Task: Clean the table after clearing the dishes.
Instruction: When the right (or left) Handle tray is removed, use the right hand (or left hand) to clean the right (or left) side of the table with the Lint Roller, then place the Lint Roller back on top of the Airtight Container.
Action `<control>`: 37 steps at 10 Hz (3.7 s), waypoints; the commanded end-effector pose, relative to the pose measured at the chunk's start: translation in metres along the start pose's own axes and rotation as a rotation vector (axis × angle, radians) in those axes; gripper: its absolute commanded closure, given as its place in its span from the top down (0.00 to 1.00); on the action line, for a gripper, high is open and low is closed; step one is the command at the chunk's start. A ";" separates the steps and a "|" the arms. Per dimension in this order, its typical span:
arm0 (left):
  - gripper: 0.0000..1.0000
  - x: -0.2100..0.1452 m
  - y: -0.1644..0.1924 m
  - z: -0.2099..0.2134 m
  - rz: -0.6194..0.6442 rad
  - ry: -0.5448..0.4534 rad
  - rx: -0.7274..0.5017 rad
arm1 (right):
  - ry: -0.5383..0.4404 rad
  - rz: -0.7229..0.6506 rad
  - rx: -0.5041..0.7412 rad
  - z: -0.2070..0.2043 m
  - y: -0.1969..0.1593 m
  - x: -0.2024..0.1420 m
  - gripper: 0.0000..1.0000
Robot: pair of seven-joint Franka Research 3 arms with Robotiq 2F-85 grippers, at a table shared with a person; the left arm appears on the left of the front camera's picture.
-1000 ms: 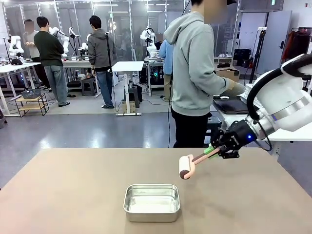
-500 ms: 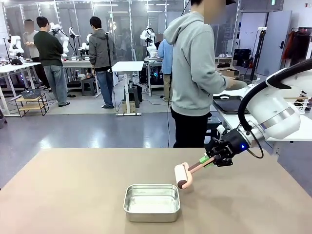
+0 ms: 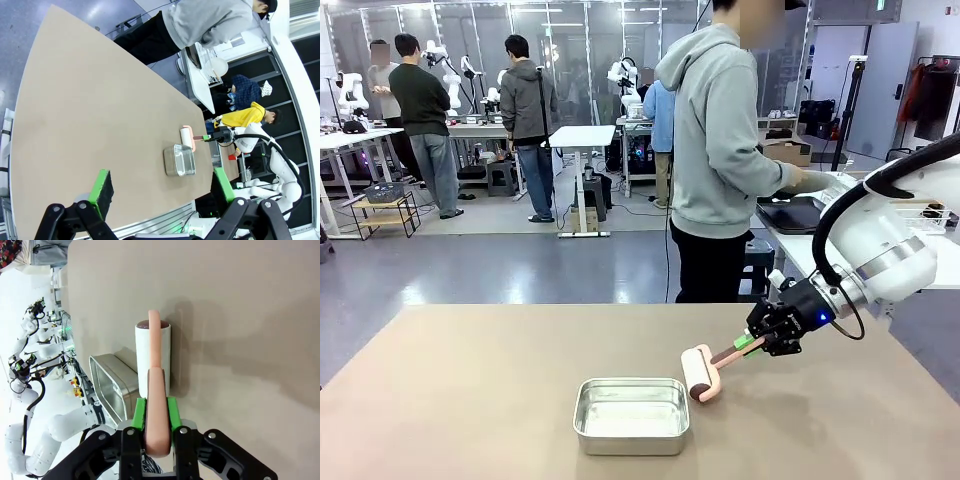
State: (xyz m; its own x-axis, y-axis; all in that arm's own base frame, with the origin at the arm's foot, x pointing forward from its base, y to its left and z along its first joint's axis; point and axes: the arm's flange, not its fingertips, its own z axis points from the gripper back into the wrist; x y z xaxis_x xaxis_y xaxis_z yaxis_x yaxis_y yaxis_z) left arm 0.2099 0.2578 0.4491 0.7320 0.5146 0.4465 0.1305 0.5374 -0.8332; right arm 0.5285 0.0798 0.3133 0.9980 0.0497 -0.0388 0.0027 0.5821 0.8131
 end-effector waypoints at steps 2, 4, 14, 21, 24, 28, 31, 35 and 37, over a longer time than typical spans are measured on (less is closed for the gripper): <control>1.00 0.003 -0.003 0.003 0.008 0.001 -0.014 | -0.003 -0.011 -0.084 0.015 -0.032 -0.011 0.21; 1.00 0.003 -0.003 0.003 0.008 0.001 -0.014 | -0.039 -0.035 -0.099 0.044 -0.048 -0.018 0.21; 1.00 0.003 -0.003 0.003 0.008 0.001 -0.014 | -0.118 -0.117 -0.790 0.195 -0.078 -0.045 0.21; 1.00 0.003 -0.003 0.003 0.008 0.001 -0.014 | -0.135 -0.042 -0.964 0.217 0.039 -0.073 0.21; 1.00 0.003 -0.003 0.003 0.008 0.001 -0.014 | -0.160 -0.031 -1.021 0.227 0.074 -0.086 0.21; 1.00 0.003 -0.003 0.003 0.008 0.001 -0.014 | -0.139 0.003 -0.987 0.233 0.072 -0.084 0.21; 1.00 0.003 -0.003 0.003 0.008 0.001 -0.014 | -0.139 0.003 -0.987 0.233 0.072 -0.084 0.21; 1.00 0.003 -0.003 0.003 0.008 0.001 -0.014 | -0.139 0.003 -0.987 0.233 0.072 -0.084 0.21; 1.00 0.003 -0.003 0.003 0.008 0.001 -0.014 | -0.139 0.003 -0.987 0.233 0.072 -0.084 0.21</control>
State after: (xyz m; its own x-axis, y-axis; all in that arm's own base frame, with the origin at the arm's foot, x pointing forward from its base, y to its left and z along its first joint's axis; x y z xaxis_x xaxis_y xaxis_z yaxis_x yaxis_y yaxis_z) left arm 0.2098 0.2579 0.4491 0.7317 0.5149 0.4466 0.1304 0.5373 -0.8332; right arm 0.4588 -0.0734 0.5098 0.9975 -0.0122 0.0697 0.0148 0.9992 -0.0375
